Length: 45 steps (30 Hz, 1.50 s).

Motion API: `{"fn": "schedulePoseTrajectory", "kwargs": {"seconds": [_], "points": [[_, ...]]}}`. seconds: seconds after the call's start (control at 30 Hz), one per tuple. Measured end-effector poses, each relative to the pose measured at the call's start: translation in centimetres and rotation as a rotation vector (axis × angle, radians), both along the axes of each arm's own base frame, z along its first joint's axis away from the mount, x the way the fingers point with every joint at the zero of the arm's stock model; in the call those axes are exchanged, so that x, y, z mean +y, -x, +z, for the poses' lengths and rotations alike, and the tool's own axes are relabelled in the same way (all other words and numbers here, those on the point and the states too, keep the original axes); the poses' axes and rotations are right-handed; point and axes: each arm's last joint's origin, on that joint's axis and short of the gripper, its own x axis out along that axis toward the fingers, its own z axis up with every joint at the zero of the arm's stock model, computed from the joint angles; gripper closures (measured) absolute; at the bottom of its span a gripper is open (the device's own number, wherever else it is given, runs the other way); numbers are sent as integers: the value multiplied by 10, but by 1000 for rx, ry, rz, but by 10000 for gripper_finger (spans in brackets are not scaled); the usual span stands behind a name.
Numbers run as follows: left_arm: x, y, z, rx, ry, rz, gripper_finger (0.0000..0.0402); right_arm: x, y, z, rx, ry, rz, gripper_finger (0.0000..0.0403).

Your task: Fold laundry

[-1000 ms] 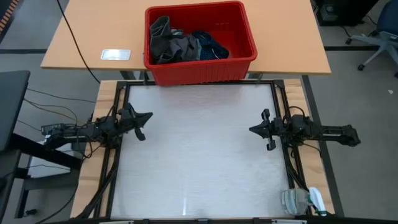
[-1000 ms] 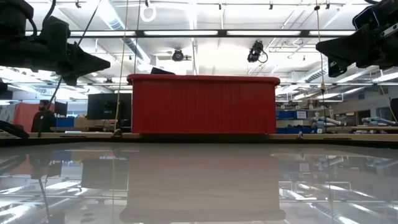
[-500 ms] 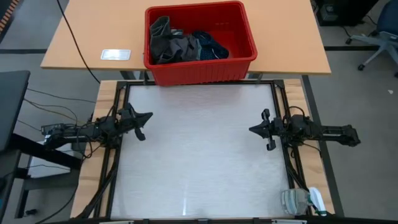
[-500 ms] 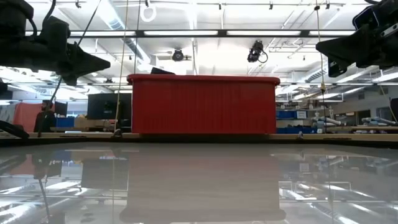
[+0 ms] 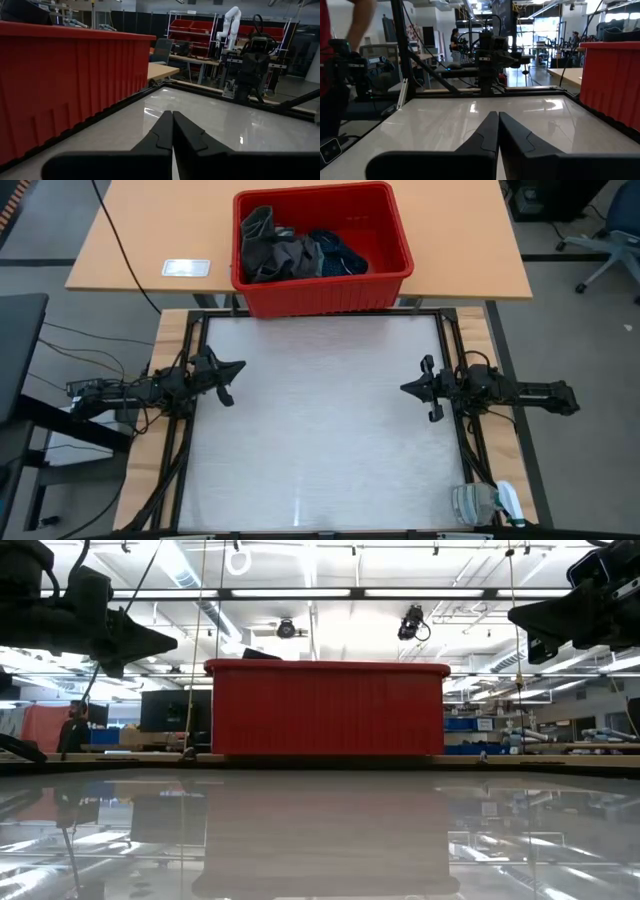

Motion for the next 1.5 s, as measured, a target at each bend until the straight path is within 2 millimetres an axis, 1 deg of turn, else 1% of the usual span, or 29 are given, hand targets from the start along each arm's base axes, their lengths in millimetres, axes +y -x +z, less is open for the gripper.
{"fn": "schedulePoseTrajectory", "kwargs": {"seconds": [0.6,0.73,0.83,0.87,0.9,0.97,1.0,1.07,1.17,1.2,1.27,1.33,1.4,1.5], "points": [[0,0,0,-1,1,0,395,0,0,0,-1,0,-1,385],[0,0,0,-3,1,0,395,-4,0,2,-20,-6,-132,385],[1,1,5,-60,6,18,395,-8,2,9,-91,1,-242,385],[1,1,8,-105,36,16,395,-8,3,11,-119,-8,-269,385],[1,1,10,-155,84,8,395,-9,3,14,-154,-37,-286,385],[1,2,15,-265,205,-15,395,-9,5,20,-238,-160,-276,385],[1,3,17,-316,258,-26,395,-10,6,23,-268,-195,-275,385],[1,4,20,-390,331,-46,395,-11,7,24,-296,-252,-301,385],[1,4,21,-413,357,-53,395,-13,8,24,-337,-436,-333,385],[1,4,21,-412,357,-53,395,-14,8,24,-360,-526,-357,385],[1,4,21,-419,357,-55,395,-15,9,25,-437,-726,-349,385],[1,5,23,-444,363,-55,395,-17,10,26,-500,-847,-369,385],[2,5,23,-452,367,-14,395,-18,9,24,-491,-865,-414,385],[2,5,22,-449,372,-8,395,-17,7,24,-480,-887,-381,385]]}}
